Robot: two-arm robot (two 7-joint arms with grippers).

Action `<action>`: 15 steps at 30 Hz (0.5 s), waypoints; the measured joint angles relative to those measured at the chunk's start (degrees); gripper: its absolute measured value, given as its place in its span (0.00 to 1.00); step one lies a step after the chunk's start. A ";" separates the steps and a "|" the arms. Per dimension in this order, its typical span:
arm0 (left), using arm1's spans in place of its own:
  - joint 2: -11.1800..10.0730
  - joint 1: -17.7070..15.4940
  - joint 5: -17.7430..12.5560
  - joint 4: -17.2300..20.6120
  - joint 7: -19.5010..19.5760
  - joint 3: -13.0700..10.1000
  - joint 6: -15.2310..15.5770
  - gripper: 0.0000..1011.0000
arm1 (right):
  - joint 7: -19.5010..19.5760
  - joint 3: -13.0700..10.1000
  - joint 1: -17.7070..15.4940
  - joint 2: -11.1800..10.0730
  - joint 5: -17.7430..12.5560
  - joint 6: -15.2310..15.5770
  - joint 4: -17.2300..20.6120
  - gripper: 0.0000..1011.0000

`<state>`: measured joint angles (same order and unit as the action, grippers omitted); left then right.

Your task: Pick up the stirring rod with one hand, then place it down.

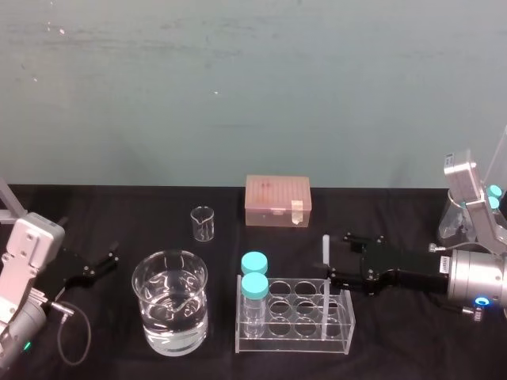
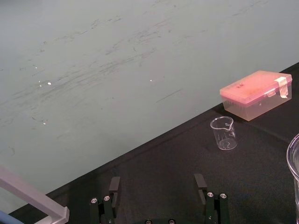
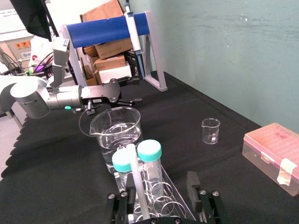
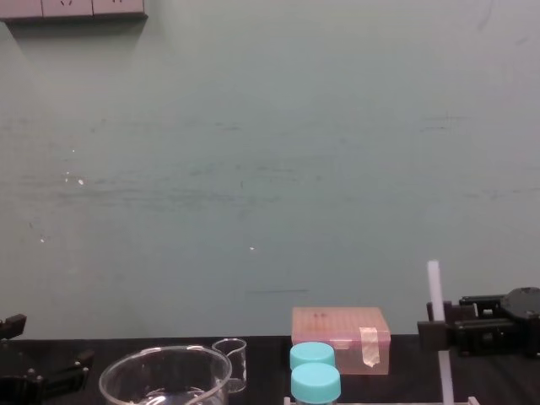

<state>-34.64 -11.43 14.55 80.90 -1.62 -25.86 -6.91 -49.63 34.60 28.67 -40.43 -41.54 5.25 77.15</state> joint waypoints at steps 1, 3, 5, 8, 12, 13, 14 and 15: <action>0.00 0.00 0.00 0.00 0.00 0.00 0.00 0.99 | -0.01 0.00 0.00 0.00 0.00 0.00 0.00 0.73; 0.00 0.00 0.00 0.00 0.00 0.00 0.00 0.99 | -0.02 0.00 0.00 0.00 0.00 0.00 0.00 0.80; 0.00 0.00 0.00 0.00 0.00 0.00 0.00 0.99 | -0.03 0.00 0.00 0.00 0.00 0.00 0.00 0.83; 0.00 0.00 0.00 0.00 0.00 0.00 0.00 0.99 | -0.04 0.00 0.00 0.00 0.00 0.00 0.00 0.92; 0.00 0.00 0.00 0.00 0.00 0.00 0.00 0.99 | -0.06 0.00 0.00 0.00 0.00 0.00 0.00 0.99; 0.00 0.00 0.00 0.00 0.00 0.00 0.00 0.99 | -0.06 0.00 0.00 0.00 0.00 0.00 0.00 0.99; 0.00 0.00 0.00 0.00 0.00 0.00 0.00 0.99 | -0.07 0.00 0.00 0.00 0.00 0.00 0.00 0.99; 0.00 0.00 0.00 0.00 0.00 0.00 0.00 0.99 | -0.06 0.00 0.00 0.00 0.01 0.00 0.00 0.99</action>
<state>-34.65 -11.43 14.55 80.90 -1.62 -25.86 -6.91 -49.69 34.60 28.66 -40.43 -41.54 5.24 77.15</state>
